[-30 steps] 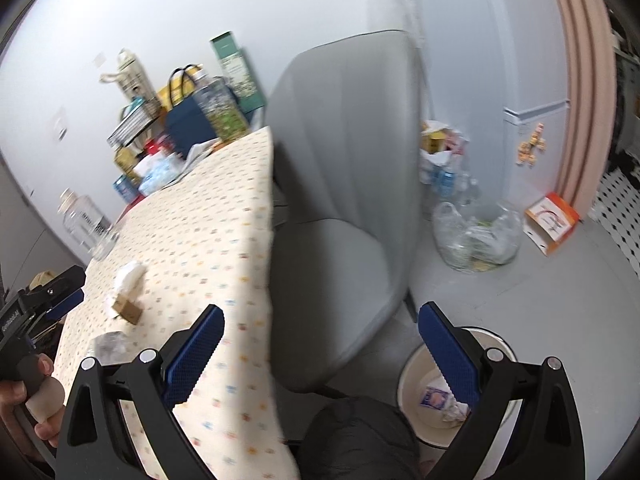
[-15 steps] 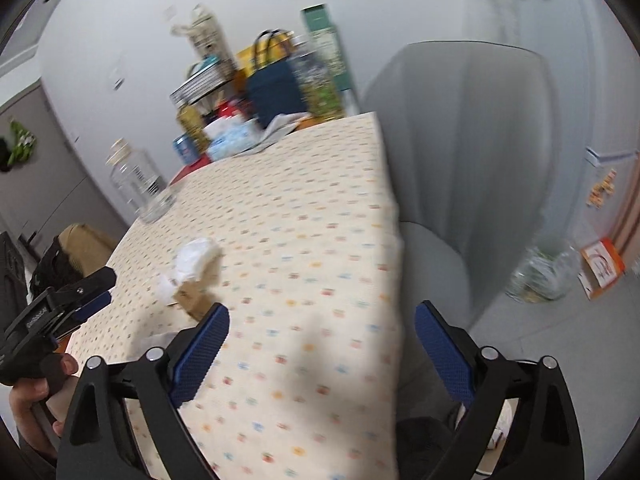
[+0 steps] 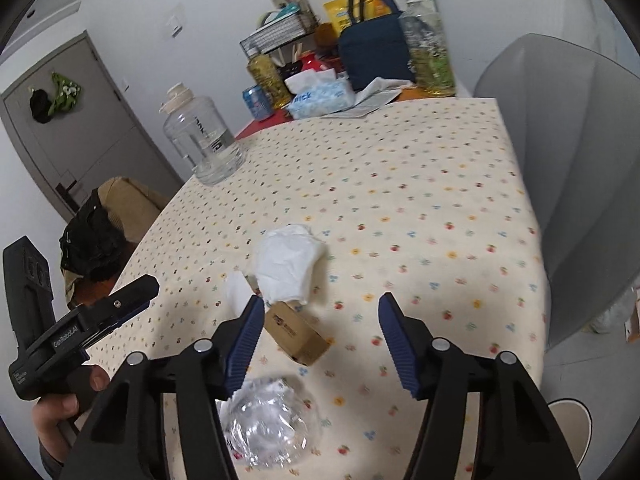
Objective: Collect trash
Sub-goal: 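Grasp the white paper with the left tool while the right tool grasps the white tissue, then carry the paper with the left tool while the right tool drops the tissue into the bin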
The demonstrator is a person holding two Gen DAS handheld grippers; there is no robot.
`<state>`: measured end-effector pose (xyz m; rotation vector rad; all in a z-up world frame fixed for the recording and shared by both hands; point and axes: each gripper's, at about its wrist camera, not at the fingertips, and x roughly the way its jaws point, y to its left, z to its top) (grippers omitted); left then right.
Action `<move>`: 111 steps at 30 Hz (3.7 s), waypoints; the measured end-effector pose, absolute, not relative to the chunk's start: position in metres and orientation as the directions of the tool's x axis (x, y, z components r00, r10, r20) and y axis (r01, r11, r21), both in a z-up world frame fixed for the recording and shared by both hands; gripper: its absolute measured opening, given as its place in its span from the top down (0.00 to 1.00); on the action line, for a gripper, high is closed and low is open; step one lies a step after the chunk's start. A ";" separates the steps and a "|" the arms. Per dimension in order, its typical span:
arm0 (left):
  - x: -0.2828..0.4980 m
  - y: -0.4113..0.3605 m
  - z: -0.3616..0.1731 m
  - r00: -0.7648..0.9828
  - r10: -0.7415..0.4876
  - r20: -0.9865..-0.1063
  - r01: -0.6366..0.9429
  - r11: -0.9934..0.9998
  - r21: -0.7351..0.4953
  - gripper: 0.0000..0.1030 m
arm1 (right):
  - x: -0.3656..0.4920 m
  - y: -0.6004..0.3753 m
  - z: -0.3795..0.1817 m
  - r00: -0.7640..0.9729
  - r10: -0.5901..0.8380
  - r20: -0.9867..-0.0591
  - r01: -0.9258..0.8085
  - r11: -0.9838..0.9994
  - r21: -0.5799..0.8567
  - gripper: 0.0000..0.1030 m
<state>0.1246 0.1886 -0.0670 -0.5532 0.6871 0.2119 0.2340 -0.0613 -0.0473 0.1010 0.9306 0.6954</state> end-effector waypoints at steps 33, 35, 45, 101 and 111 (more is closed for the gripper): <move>0.218 0.154 -0.109 0.584 0.014 -0.812 -0.361 0.900 -0.244 0.56 | 0.200 -0.177 -0.005 0.560 0.563 -0.608 -0.375 0.826 0.420 0.97; 0.217 0.156 -0.106 0.585 -0.002 -0.811 -0.352 0.900 -0.256 0.70 | 0.190 -0.197 -0.003 0.592 0.532 -0.605 -0.349 0.846 0.403 0.97; 0.192 0.136 -0.059 0.682 -0.024 -0.731 -0.271 0.920 -0.282 0.75 | 0.157 -0.290 -0.016 0.674 0.404 -0.618 -0.209 0.907 0.365 0.97; 0.213 -0.247 -0.119 0.410 -0.374 -0.832 0.388 0.897 -0.212 0.74 | 0.116 -0.488 -0.180 0.504 0.199 -0.840 0.229 0.908 0.352 0.30; 0.207 -0.283 -0.125 0.356 -0.409 -0.840 0.450 0.863 -0.229 0.71 | 0.101 -0.513 -0.138 0.558 0.103 -0.823 0.228 0.935 0.272 0.18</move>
